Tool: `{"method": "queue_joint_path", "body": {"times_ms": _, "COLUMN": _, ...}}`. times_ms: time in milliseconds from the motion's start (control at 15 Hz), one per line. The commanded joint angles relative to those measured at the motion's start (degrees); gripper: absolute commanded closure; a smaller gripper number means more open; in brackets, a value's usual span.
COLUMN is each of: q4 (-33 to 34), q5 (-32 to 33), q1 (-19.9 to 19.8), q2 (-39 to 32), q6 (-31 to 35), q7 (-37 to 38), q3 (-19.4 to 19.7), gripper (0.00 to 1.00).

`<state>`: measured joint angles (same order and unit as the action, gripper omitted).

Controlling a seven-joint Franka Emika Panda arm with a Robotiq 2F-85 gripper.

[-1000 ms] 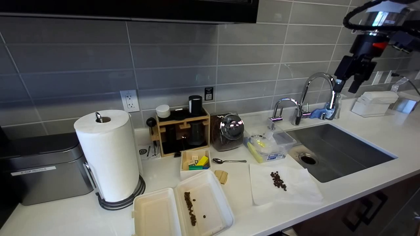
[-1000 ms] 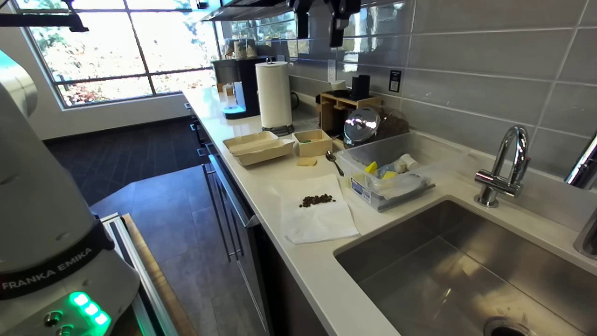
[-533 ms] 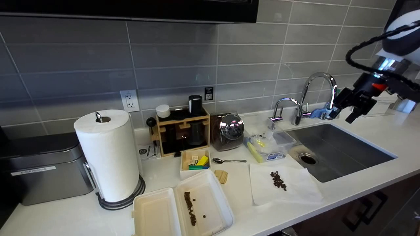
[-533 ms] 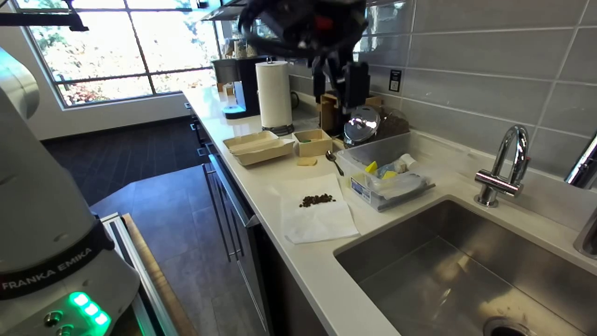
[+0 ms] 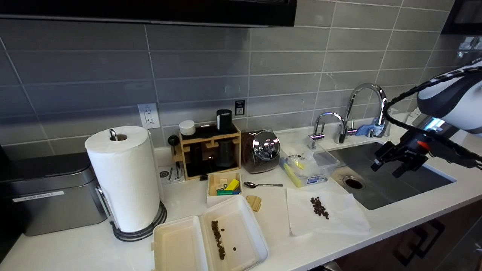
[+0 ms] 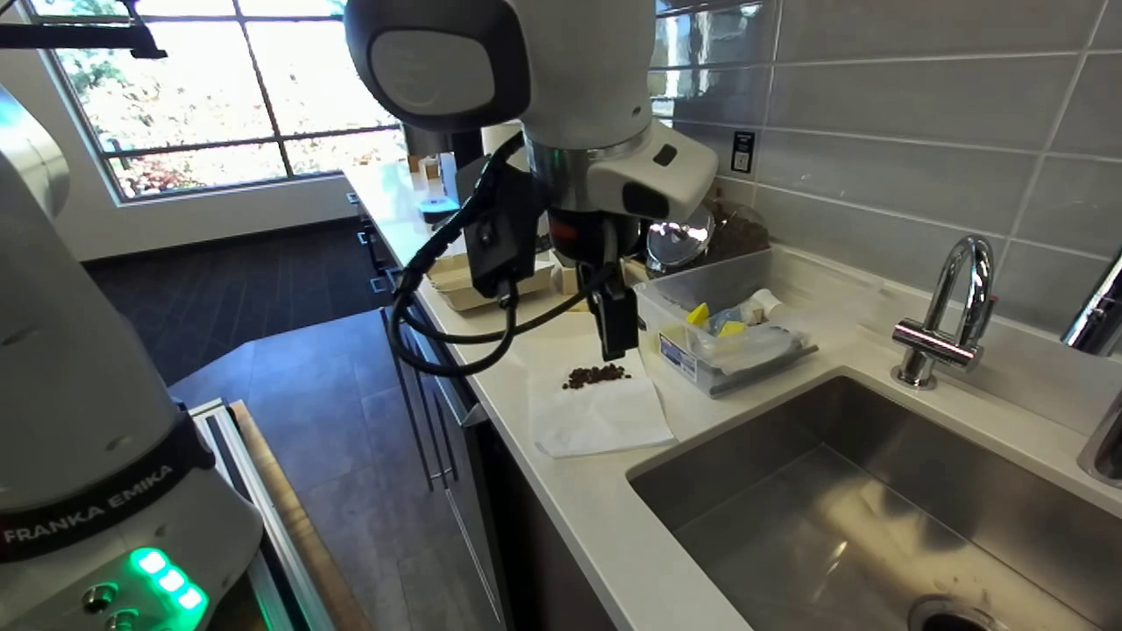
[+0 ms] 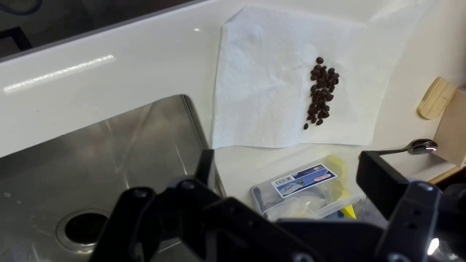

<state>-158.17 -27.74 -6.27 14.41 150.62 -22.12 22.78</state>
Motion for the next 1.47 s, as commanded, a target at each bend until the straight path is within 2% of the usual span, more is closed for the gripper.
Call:
{"method": "queue_joint_path", "body": {"times_ms": 0, "q4": 0.1, "q5": -0.1, "q1": -0.5, "q2": 0.0, "q6": -0.2, "q7": 0.1, "q3": -0.5, "gripper": 0.0}}
{"method": "queue_joint_path", "body": {"times_ms": 200, "q4": 0.2, "q5": -0.1, "q1": -0.5, "q2": 0.0, "q6": -0.2, "q7": 0.1, "q3": -0.4, "gripper": 0.0}}
{"method": "queue_joint_path", "body": {"times_ms": 267, "q4": 0.7, "q5": -2.5, "q1": 1.0, "q2": -1.3, "q6": 0.8, "q7": -1.8, "q3": 1.1, "gripper": 0.0}}
{"method": "queue_joint_path", "body": {"times_ms": 533, "q4": 0.8, "q5": -10.2, "q1": 3.3, "q2": -5.7, "q6": 5.2, "q7": -7.6, "q3": 3.3, "gripper": 0.0}}
{"method": "queue_joint_path", "body": {"times_ms": 667, "q4": 1.1, "q5": -17.6, "q1": 5.2, "q2": -7.9, "q6": 6.0, "q7": -13.2, "q3": 5.0, "gripper": 0.0}}
{"method": "queue_joint_path", "body": {"times_ms": 1000, "q4": 3.0, "q5": -34.2, "q1": 7.0, "q2": -14.2, "q6": 1.1, "q7": -28.8, "q3": 6.3, "gripper": 0.0}}
{"method": "queue_joint_path", "body": {"times_ms": 1400, "q4": 6.3, "q5": -45.9, "q1": 6.1, "q2": -25.0, "q6": -4.0, "q7": -40.8, "q3": 3.9, "gripper": 0.0}}
